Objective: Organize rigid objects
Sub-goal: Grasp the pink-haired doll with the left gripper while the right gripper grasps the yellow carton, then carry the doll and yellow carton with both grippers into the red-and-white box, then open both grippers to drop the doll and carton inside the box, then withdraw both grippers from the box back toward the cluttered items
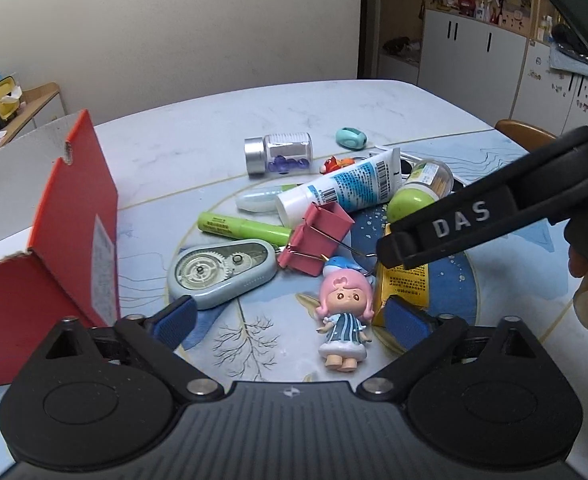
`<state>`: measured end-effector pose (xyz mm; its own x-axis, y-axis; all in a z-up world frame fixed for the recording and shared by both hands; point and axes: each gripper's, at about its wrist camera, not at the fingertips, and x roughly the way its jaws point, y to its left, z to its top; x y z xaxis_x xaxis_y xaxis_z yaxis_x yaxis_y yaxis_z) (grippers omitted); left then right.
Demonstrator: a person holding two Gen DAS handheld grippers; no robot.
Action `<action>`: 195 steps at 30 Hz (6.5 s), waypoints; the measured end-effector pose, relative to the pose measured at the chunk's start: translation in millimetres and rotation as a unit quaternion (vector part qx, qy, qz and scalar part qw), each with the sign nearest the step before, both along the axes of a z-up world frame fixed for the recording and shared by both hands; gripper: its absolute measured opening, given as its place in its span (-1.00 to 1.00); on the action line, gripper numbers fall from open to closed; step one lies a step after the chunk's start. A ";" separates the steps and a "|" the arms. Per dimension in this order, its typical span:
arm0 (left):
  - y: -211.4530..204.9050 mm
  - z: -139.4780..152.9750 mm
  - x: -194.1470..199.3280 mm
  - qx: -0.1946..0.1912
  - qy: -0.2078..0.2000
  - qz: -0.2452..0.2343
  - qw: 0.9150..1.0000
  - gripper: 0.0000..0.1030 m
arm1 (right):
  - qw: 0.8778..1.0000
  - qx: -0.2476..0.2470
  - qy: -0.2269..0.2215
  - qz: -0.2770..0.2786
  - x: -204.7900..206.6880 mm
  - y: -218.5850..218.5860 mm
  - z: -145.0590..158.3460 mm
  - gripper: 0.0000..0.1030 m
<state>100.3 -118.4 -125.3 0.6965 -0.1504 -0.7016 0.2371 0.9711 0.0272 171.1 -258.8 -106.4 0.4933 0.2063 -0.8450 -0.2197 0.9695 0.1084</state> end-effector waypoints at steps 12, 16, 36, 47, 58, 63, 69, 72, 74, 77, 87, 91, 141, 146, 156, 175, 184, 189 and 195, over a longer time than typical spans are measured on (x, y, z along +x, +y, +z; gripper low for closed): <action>-11.7 -4.2 4.9 -0.002 0.003 -0.024 1.000 0.55 | 1.000 0.000 0.021 -0.016 7.3 1.7 -7.5 0.13; -14.9 -10.2 7.0 -0.004 0.024 -0.036 0.999 0.19 | 0.999 0.003 0.028 -0.019 7.3 -3.4 -6.7 0.10; -29.7 -17.1 10.2 0.017 0.025 -0.034 0.999 -0.19 | 0.999 0.005 0.050 0.007 -1.7 -12.2 -4.0 0.01; -27.2 -15.8 9.4 0.013 0.032 -0.009 0.999 -0.29 | 0.998 0.007 0.062 0.017 -3.0 -13.6 -12.5 -0.30; -2.3 2.3 -6.6 0.000 0.031 0.034 0.999 -0.29 | 0.998 0.026 0.052 0.034 -14.8 -24.2 0.2 -0.42; 4.1 6.0 -11.3 -0.015 0.035 0.033 0.999 -0.29 | 0.998 0.030 0.048 0.036 -25.2 -26.9 6.8 -0.43; 17.3 18.4 -17.5 -0.042 0.024 0.018 0.999 -0.30 | 0.998 0.032 0.039 0.024 -33.4 -27.9 19.2 -0.43; 27.3 29.6 -20.6 -0.058 0.011 0.012 0.998 -0.30 | 0.999 0.033 0.033 0.022 -39.1 -22.6 28.0 -0.43; 34.6 37.8 -22.2 -0.069 0.003 0.009 0.998 -0.30 | 0.999 0.032 0.025 0.025 -42.1 -15.7 34.8 -0.43; 47.7 49.8 -24.4 -0.082 -0.007 0.005 0.997 -0.30 | 0.999 0.032 0.014 0.028 -44.5 -5.1 46.6 -0.43; 103.2 99.1 -26.9 -0.117 -0.038 0.034 0.992 -0.30 | 0.997 0.042 -0.029 0.056 -42.1 49.6 86.8 -0.42; 130.7 119.8 -23.3 -0.121 -0.053 0.052 0.990 -0.30 | 0.996 0.041 -0.048 0.070 -34.6 77.1 100.8 -0.42; 305.9 17.3 105.2 0.003 0.192 0.114 0.975 -0.29 | 0.980 -0.030 0.017 0.195 36.7 314.3 19.7 -0.43; 303.0 14.0 106.9 0.008 0.210 0.108 0.972 -0.29 | 0.980 -0.035 0.029 0.193 35.8 314.5 15.7 -0.43; 303.0 26.5 96.5 -0.010 0.178 0.107 0.978 0.31 | 0.983 -0.013 0.023 0.184 30.4 303.4 26.6 -0.28; 289.4 89.9 44.4 -0.040 0.056 0.127 0.990 0.31 | 0.985 0.049 -0.039 0.161 -2.3 255.4 87.9 0.07; 254.8 108.7 17.2 -0.053 0.029 0.111 0.992 0.36 | 0.984 0.066 -0.055 0.154 -20.6 214.6 102.6 0.26; 231.0 116.9 5.1 -0.057 0.015 0.107 0.993 0.56 | 0.984 0.081 -0.063 0.147 -26.9 185.4 109.3 0.43; 202.9 123.6 -3.8 -0.065 0.005 0.105 0.992 0.63 | 0.983 0.094 -0.069 0.140 -31.8 150.9 114.9 0.62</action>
